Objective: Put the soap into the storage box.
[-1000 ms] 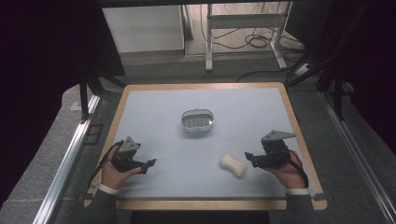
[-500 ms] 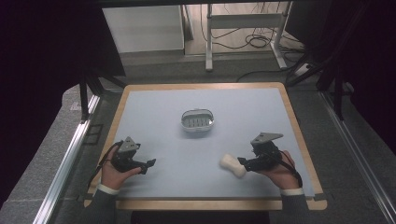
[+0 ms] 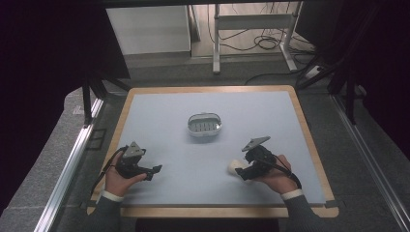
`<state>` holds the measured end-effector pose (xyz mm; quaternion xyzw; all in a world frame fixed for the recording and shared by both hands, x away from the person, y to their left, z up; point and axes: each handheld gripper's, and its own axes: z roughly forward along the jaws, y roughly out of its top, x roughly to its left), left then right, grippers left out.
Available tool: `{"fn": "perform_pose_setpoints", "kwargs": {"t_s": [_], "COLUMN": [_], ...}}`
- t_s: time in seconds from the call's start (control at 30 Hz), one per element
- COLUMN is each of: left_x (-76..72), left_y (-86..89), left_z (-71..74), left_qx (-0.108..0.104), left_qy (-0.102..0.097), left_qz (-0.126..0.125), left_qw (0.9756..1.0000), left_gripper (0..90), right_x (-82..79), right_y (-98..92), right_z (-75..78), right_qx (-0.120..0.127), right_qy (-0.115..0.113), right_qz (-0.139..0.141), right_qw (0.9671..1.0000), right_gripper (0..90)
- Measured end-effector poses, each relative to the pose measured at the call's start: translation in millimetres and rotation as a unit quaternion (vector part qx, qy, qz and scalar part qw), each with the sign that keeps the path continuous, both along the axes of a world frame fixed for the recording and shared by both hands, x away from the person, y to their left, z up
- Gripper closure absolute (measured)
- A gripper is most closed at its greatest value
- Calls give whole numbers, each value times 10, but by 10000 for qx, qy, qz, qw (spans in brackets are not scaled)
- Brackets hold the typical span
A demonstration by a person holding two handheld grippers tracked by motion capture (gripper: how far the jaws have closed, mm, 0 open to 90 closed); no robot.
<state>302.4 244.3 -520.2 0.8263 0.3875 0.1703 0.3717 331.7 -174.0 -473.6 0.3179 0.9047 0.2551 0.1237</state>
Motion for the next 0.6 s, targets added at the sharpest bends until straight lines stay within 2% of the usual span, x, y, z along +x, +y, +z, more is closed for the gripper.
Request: {"fn": "perform_pose_setpoints", "kwargs": {"t_s": [0.3,0.47,0.6], "left_x": [7,2,-5], "left_y": [2,9,15], "left_z": [-6,1,11], "left_qx": [-8,-11,-30], "left_qy": [8,-1,-11], "left_qz": [17,27,14], "left_qw": [10000,10000,10000], "left_gripper": [90,90,89], "right_x": [17,24,95], "right_y": [64,118,181], "right_z": [3,6,-77], "right_qx": [-346,-558,-849], "right_qy": [391,547,697], "right_qz": [113,125,66], "right_qw": [9986,9969,9939], "right_gripper": [278,287,301]}}
